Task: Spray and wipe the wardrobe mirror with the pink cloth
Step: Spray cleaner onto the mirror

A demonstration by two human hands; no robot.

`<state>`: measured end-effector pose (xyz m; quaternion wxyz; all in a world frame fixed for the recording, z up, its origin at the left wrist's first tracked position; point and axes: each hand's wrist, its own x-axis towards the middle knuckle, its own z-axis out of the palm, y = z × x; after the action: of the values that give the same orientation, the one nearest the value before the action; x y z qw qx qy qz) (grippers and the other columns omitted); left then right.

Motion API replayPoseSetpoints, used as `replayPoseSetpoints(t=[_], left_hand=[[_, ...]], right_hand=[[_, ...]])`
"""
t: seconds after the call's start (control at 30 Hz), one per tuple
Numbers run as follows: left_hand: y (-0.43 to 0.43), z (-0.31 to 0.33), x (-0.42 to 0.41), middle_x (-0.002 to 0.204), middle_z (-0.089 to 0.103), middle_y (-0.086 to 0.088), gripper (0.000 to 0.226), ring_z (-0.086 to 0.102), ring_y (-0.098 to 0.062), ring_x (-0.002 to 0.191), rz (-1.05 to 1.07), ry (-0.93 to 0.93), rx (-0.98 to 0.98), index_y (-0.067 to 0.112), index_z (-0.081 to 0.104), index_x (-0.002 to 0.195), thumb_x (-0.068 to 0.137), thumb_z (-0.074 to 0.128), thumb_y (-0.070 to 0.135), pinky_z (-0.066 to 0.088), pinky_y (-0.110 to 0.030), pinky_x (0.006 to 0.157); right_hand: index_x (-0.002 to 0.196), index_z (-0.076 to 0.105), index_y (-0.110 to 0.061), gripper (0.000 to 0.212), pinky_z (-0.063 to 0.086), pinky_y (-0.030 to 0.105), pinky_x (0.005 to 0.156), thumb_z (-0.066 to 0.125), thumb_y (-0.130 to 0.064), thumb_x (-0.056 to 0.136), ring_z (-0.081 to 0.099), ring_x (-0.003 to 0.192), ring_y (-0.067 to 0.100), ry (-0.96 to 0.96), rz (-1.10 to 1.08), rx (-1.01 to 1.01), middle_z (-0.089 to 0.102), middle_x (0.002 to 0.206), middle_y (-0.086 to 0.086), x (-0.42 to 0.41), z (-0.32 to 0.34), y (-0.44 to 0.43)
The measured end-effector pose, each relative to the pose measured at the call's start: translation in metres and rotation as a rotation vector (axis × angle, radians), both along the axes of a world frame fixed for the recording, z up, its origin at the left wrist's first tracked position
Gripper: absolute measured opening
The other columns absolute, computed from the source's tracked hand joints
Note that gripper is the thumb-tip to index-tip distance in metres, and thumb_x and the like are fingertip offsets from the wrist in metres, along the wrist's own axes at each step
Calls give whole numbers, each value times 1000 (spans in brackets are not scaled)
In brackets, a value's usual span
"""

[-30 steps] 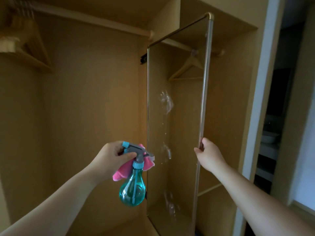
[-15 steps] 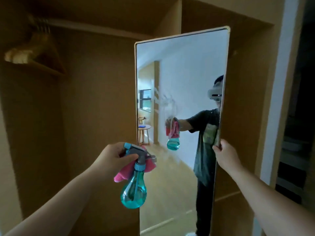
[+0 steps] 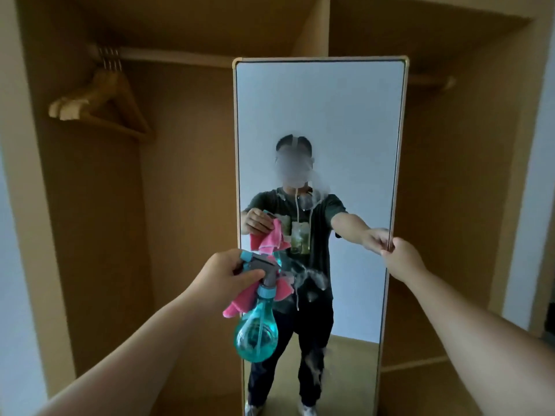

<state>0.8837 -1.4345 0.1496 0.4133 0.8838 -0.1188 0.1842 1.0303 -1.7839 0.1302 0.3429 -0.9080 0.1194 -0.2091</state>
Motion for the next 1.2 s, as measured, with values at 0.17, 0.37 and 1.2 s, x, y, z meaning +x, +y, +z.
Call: replayPoseSetpoints(t=[0.17,0.37,1.2], left_hand=[[-6,3,-4,86,70,7,4,67,-8,78,-46,-2,-13,29,64,88,88,66,26,60,-29,73],[-13,13,-7,86,71,6,3,68,-6,77,-98,-1,-82,26,65,88,89,64,24,59,-25,72],[18,56,-4,82,68,22,16,62,7,75,-102,-186,102,49,64,85,90,61,34,49,-11,60]], right_hand=[[132,49,-9,35,50,34,78,48,-16,98,60,105,27,-304,65,14,54,125,10,-38,-3,22],[89,64,-20,8,49,23,65,59,-19,94,66,70,15,-366,670,276,67,74,2,-128,6,101],[89,72,-9,12,55,25,69,74,-1,80,70,80,19,-416,841,725,74,85,5,-148,48,181]])
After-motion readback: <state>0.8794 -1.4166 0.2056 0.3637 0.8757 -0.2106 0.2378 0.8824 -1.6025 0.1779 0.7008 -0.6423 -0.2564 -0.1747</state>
